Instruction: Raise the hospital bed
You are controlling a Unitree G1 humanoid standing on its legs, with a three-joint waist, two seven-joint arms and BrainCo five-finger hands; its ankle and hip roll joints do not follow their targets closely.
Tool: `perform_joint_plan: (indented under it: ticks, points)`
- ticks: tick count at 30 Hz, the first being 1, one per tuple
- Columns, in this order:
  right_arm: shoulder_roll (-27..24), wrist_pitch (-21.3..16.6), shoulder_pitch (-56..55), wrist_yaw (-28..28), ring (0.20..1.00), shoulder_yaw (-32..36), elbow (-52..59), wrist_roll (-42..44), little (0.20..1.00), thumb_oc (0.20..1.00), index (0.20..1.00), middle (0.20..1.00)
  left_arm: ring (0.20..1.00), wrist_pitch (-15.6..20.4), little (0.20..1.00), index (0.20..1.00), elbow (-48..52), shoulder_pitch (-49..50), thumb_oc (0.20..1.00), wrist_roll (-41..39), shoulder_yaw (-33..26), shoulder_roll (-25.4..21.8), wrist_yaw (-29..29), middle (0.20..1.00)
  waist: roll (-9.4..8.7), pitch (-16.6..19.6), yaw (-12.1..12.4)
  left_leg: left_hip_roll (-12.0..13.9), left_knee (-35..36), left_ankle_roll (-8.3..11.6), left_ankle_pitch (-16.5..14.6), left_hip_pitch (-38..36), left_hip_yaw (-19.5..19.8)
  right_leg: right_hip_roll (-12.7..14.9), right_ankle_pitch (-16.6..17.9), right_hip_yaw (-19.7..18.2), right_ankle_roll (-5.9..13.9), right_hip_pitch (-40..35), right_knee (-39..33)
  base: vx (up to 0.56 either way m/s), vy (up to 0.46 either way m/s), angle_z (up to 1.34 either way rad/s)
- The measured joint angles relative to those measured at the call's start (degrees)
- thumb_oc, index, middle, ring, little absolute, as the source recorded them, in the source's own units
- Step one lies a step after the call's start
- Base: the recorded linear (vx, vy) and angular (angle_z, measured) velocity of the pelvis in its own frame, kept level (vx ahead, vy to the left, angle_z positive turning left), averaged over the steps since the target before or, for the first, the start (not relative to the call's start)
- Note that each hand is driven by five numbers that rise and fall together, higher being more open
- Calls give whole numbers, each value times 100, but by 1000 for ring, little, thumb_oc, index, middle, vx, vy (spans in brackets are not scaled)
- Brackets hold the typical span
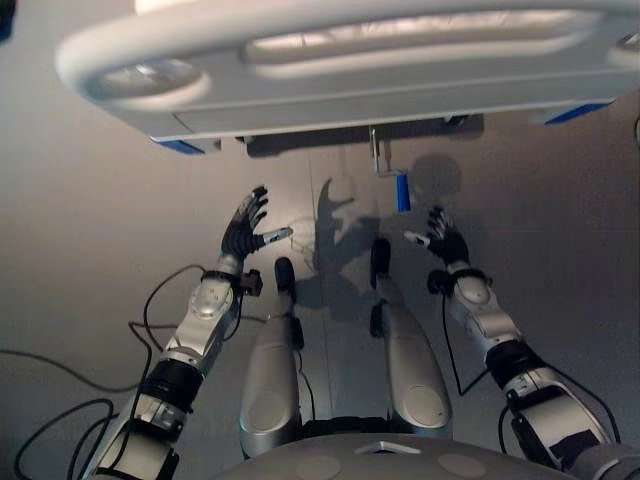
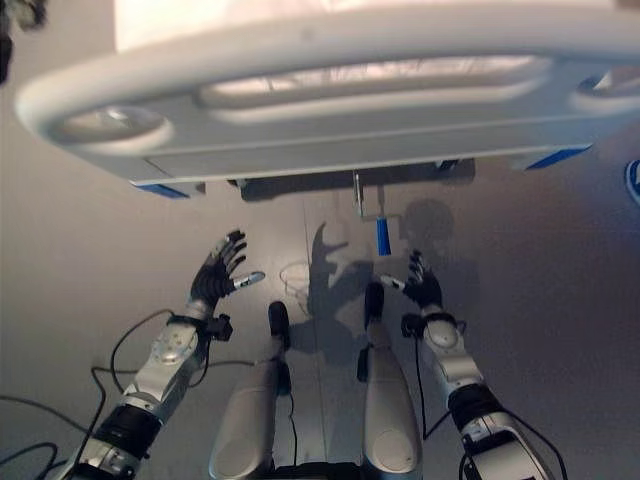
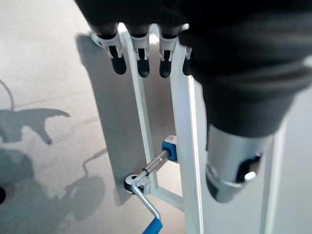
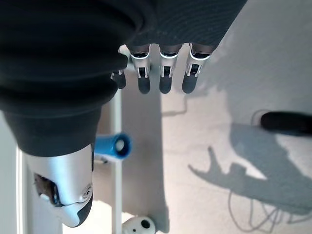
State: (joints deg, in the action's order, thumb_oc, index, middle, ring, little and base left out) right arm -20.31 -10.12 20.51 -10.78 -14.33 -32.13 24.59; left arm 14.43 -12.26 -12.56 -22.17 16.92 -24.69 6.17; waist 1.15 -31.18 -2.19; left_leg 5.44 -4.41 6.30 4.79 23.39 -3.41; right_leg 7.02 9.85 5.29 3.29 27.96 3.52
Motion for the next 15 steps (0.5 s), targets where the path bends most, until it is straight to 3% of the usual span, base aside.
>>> perform_joint_plan:
  ticks: [7, 15]
  points:
    - [-22, -239, 517, -251, 1000, 10, 731, 271, 1000, 1000, 1000, 1000, 1000, 48, 1000, 1000, 1149, -119, 1000, -9, 190, -286, 83, 1000, -12, 0, 11, -11, -292, -16, -2, 889, 59, 52, -107, -13, 0, 938, 440, -15, 2, 2]
    - [51, -257, 1131, -593, 1000, -3, 433, 577, 1000, 1000, 1000, 1000, 1000, 39, 1000, 1000, 1292, -151, 1000, -230, 280, -288, 239, 1000, -12, 0, 26, -25, -357, -24, -5, 1197, 101, 75, -139, 3, -30, 1244, 548, -2, 0, 1]
